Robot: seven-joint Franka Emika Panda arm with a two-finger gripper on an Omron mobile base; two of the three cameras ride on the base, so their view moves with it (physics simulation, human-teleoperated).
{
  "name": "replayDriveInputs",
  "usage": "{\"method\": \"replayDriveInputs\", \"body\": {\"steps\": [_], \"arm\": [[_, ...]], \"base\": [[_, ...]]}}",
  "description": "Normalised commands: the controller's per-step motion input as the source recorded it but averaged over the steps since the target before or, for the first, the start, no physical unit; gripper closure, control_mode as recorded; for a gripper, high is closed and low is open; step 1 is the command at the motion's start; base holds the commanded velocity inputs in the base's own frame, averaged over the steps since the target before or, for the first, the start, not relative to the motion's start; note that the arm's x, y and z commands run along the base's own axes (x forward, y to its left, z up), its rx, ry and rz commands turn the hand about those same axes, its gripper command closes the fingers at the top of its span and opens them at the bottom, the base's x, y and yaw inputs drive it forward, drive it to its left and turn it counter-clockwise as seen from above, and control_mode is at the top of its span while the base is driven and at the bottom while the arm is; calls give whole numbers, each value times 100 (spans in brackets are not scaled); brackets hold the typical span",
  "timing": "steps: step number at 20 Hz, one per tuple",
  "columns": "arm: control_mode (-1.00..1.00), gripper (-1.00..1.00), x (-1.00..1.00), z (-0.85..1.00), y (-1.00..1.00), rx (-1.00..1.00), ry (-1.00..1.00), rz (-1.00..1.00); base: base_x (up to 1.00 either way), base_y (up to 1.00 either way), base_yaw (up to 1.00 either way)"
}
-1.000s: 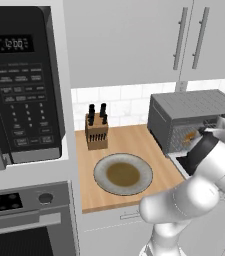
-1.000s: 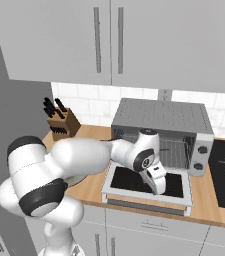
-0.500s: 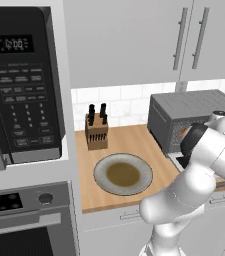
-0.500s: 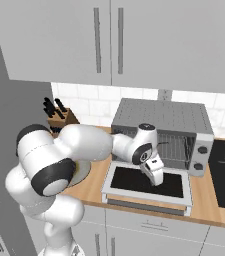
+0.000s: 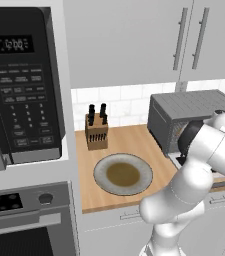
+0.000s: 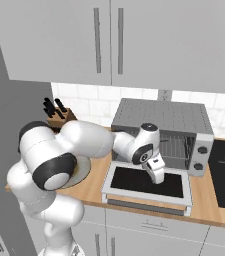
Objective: Pick up the kebab skewer and baguette bread, and place them inside the toaster oven. Close the toaster oven door and start by setting the timer.
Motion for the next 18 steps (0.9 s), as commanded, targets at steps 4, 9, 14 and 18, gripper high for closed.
{"method": "replayDriveInputs", "body": {"steps": [4,9,14,18], "arm": [[-100,-100,18,-20,32,0,-8,-5],[-100,-100,6,-7,34,0,-7,-4],[-100,-100,-10,0,25,0,-3,-3],[-100,-100,-88,7,0,0,1,2]], "base": [[0,0,0],[0,0,0],[0,0,0],[0,0,0]]}}
